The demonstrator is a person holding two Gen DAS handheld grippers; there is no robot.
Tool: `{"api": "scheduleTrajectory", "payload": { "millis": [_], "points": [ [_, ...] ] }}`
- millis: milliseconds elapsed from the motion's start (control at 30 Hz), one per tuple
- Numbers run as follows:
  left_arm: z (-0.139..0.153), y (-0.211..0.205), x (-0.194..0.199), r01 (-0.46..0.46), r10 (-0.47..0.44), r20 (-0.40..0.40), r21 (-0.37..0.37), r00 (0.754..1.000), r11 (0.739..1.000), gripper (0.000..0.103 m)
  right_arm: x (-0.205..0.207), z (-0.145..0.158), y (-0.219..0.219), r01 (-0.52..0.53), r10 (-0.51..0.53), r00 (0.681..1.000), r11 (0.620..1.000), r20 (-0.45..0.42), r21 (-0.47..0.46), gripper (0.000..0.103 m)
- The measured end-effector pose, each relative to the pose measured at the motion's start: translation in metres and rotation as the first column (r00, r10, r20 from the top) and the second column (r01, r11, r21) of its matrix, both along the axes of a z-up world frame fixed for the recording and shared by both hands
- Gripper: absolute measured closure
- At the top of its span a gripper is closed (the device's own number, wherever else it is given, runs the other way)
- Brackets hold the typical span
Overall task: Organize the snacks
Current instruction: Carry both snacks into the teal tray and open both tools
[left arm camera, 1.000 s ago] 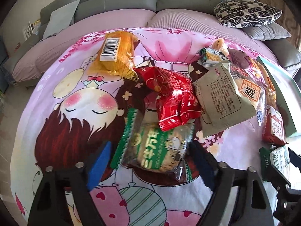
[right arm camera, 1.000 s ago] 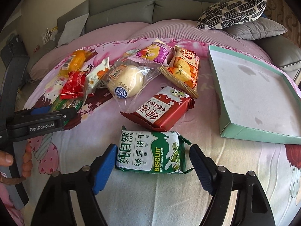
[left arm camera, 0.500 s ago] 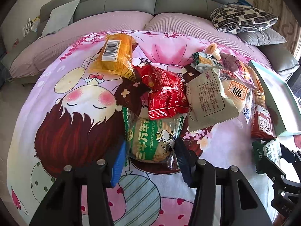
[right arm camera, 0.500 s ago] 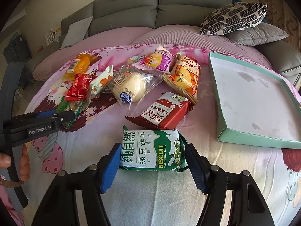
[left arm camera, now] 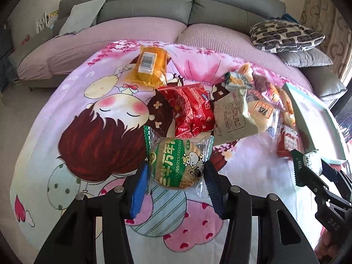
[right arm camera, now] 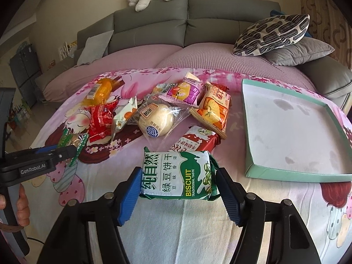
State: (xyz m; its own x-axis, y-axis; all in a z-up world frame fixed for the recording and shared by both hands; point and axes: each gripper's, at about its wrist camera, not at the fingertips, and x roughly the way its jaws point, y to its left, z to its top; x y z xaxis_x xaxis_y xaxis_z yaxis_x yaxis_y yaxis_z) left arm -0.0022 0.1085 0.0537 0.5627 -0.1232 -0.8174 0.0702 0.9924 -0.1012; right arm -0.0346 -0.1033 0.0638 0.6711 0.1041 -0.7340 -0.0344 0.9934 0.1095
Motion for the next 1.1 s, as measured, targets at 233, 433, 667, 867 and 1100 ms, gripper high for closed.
{"api": "scheduleTrajectory", "payload": {
  "millis": [233,433,667,867,1100],
  "points": [
    [0.033,-0.015,-0.007,0.029,-0.027,0.08,-0.019,0.996,0.999,0.051,-0.002,0.017,-0.013,0.035,-0.035,0.998,0.999,0.057,0.0,0.033],
    [0.048,-0.048,0.003,0.092,-0.085,0.114,-0.054,0.99,0.994,0.051,-0.002,0.029,-0.04,0.117,-0.115,0.988,0.993,0.105,-0.018,0.033],
    [0.063,-0.105,0.016,0.201,-0.185,0.149,-0.101,0.971,0.974,0.051,0.002,0.041,-0.098,0.281,-0.275,0.952,0.959,0.135,-0.023,0.033],
    [0.074,-0.163,0.035,0.284,-0.259,0.173,-0.144,0.95,0.948,0.051,0.003,0.05,-0.142,0.383,-0.374,0.915,0.923,0.152,-0.031,0.033],
    [0.075,-0.235,0.06,0.341,-0.319,0.151,-0.161,0.936,0.926,0.051,0.013,0.045,-0.194,0.476,-0.469,0.875,0.878,0.124,-0.039,0.033]
  ]
}}
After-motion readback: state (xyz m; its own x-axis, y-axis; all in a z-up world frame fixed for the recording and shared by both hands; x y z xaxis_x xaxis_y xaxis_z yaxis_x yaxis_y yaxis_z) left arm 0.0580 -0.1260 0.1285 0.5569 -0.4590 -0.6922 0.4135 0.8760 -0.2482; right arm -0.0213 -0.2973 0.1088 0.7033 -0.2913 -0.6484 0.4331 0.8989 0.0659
